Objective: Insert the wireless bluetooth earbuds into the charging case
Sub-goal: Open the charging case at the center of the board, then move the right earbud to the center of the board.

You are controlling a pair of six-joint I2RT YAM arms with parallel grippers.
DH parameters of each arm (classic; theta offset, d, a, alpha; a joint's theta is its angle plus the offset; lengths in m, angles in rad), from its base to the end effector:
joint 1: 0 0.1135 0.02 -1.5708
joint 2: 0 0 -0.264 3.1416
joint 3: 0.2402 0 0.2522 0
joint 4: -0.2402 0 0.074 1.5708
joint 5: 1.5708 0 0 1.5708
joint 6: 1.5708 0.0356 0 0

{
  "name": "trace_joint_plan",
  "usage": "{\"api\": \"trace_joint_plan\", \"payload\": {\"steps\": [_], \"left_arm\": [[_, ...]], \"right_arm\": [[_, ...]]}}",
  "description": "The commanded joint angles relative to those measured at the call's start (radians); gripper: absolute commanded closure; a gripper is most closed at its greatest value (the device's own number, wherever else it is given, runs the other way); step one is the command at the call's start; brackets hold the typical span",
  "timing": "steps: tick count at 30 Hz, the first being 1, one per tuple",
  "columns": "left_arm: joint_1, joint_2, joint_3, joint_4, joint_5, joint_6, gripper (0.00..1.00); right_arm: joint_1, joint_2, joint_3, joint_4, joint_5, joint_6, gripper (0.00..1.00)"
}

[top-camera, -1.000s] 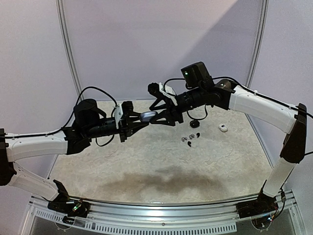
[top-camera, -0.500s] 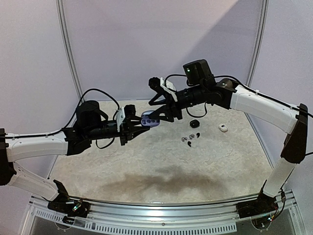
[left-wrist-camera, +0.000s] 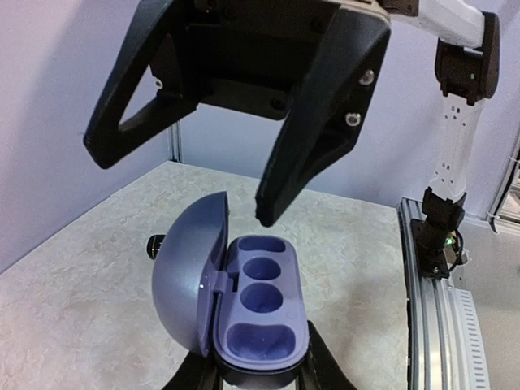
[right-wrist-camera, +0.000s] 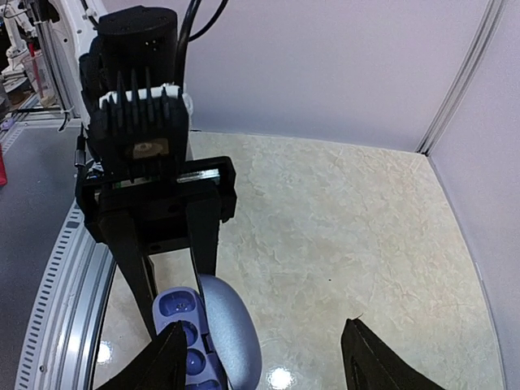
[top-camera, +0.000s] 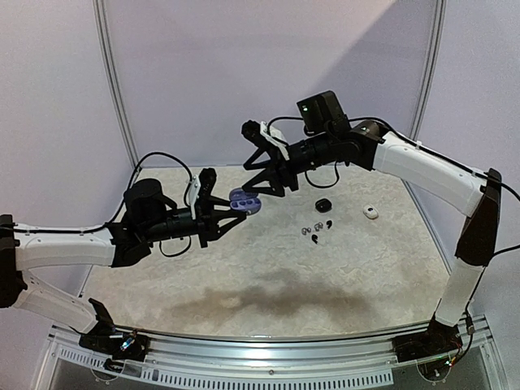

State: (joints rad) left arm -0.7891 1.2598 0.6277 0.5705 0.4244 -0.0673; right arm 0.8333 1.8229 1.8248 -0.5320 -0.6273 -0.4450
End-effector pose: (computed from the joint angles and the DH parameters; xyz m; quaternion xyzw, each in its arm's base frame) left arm 0.1858 -0.2080 0.2620 0.3865 0.6154 -0.4176 0.5455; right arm 0.2666 0.3245 0.3776 -0.6154 0.5709 0.3539 0.4124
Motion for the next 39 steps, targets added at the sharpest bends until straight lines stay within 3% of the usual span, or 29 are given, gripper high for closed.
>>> {"api": "trace_joint_plan", "payload": {"steps": [1, 5, 8, 12, 17, 21, 27, 32, 39], "left_arm": [[0.002, -0.003, -0.026, 0.060, -0.062, -0.071, 1.00], [0.002, -0.009, -0.058, 0.084, -0.081, -0.062, 1.00], [0.002, -0.016, -0.081, 0.094, -0.091, -0.060, 1.00], [0.002, -0.027, -0.104, 0.096, -0.099, -0.059, 1.00], [-0.001, -0.029, -0.127, 0.107, -0.096, -0.046, 1.00], [-0.002, -0.030, -0.134, 0.108, -0.106, -0.041, 1.00], [-0.002, -0.020, -0.137, 0.113, -0.114, -0.037, 1.00], [-0.002, -0.024, -0.144, 0.117, -0.119, -0.034, 1.00], [-0.002, -0.028, -0.142, 0.109, -0.122, -0.032, 1.00]], "right_arm": [[-0.042, 0.019, 0.057, -0.032, -0.035, 0.064, 0.34], [-0.191, 0.023, 0.082, -0.003, 0.019, 0.305, 0.45], [-0.279, 0.052, 0.091, -0.110, 0.147, 0.402, 0.51], [-0.308, 0.175, 0.166, -0.308, 0.305, 0.236, 0.52], [-0.313, 0.393, 0.372, -0.497, 0.500, 0.051, 0.64], [-0.312, 0.526, 0.452, -0.564, 0.533, 0.060, 0.62], [-0.297, 0.574, 0.389, -0.557, 0.550, 0.137, 0.59], [-0.292, 0.628, 0.386, -0.592, 0.601, 0.153, 0.72], [-0.294, 0.669, 0.376, -0.608, 0.662, 0.161, 0.77]]}}
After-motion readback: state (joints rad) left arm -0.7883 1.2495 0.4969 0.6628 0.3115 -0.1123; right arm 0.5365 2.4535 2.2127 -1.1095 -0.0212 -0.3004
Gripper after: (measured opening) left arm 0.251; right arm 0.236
